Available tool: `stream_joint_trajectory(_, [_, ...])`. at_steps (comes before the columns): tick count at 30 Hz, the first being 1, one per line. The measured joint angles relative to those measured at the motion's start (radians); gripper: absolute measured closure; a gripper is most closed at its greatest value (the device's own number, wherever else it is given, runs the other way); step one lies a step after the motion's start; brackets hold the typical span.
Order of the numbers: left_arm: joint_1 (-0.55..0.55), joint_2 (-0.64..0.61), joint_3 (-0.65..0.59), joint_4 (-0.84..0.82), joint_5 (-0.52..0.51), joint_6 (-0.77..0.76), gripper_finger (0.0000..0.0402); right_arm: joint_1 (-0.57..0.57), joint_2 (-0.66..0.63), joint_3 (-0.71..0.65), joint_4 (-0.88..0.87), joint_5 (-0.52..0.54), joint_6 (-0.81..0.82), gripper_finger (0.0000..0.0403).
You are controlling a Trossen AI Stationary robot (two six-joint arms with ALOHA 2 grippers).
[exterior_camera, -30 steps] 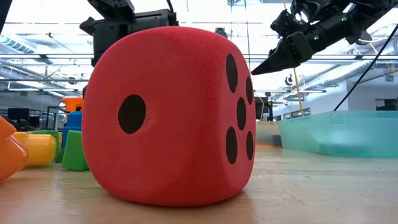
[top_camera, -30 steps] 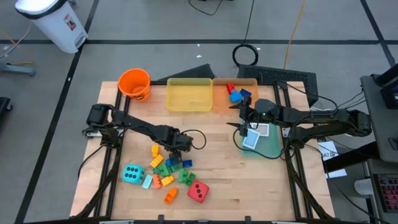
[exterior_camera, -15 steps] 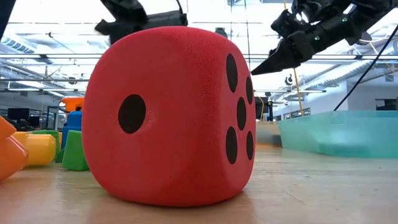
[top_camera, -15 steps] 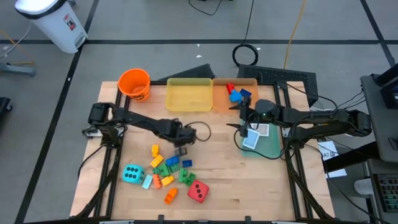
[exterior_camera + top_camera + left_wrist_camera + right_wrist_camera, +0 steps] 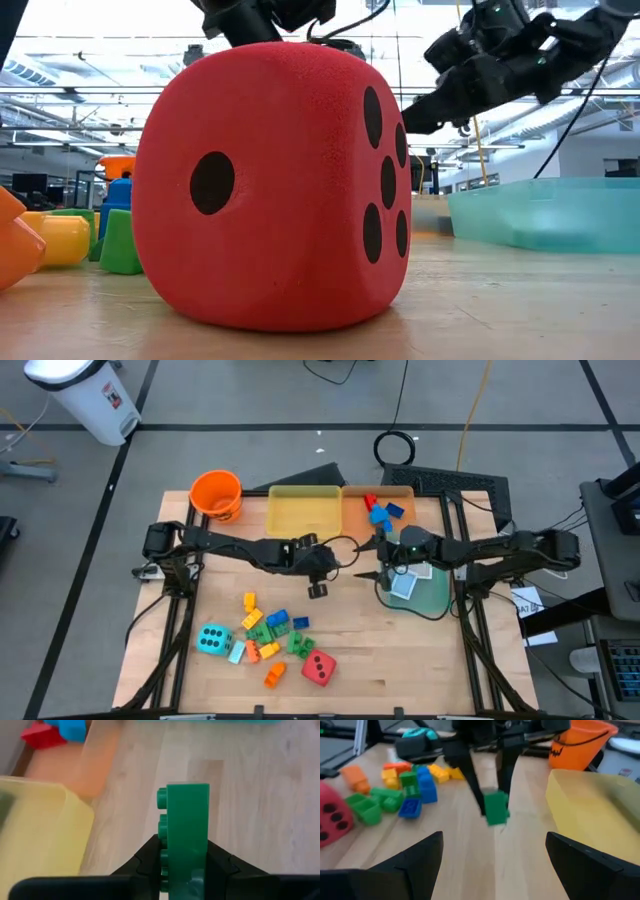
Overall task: Pick & Place Toys
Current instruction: Put the green game piece into the orange bin
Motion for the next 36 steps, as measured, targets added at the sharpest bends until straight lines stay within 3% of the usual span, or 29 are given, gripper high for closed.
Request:
stream_joint_trajectory(8, [-0.001, 0.006, 0.000, 0.084, 0.052, 0.014, 0.0307, 0.022, 0.200, 0.085, 0.086, 0.000, 0.032, 0.0088])
stream_joint_trajectory(14, [-0.001, 0.006, 0.000, 0.088, 0.052, 0.015, 0.0307, 0.057, 0.285, 0.118, 0.183, -0.001, 0.015, 0.0126])
stream_joint_trajectory(27, [-0.004, 0.006, 0.000, 0.068, 0.061, 0.015, 0.0307, 0.060, 0.286, 0.117, 0.182, 0.008, 0.003, 0.0304])
stream_joint_trajectory(31, [-0.007, 0.006, -0.001, 0.075, 0.088, -0.047, 0.0306, 0.055, 0.282, 0.117, 0.173, 0.008, -0.016, 0.0359])
stream_joint_trajectory(33, [-0.007, 0.006, -0.002, 0.091, 0.098, -0.088, 0.0281, 0.046, 0.265, 0.117, 0.147, -0.002, -0.016, 0.0359])
stream_joint_trajectory(36, [-0.008, -0.003, 0.000, 0.111, 0.101, -0.110, 0.0211, 0.016, 0.220, 0.117, 0.042, -0.005, -0.020, 0.0359])
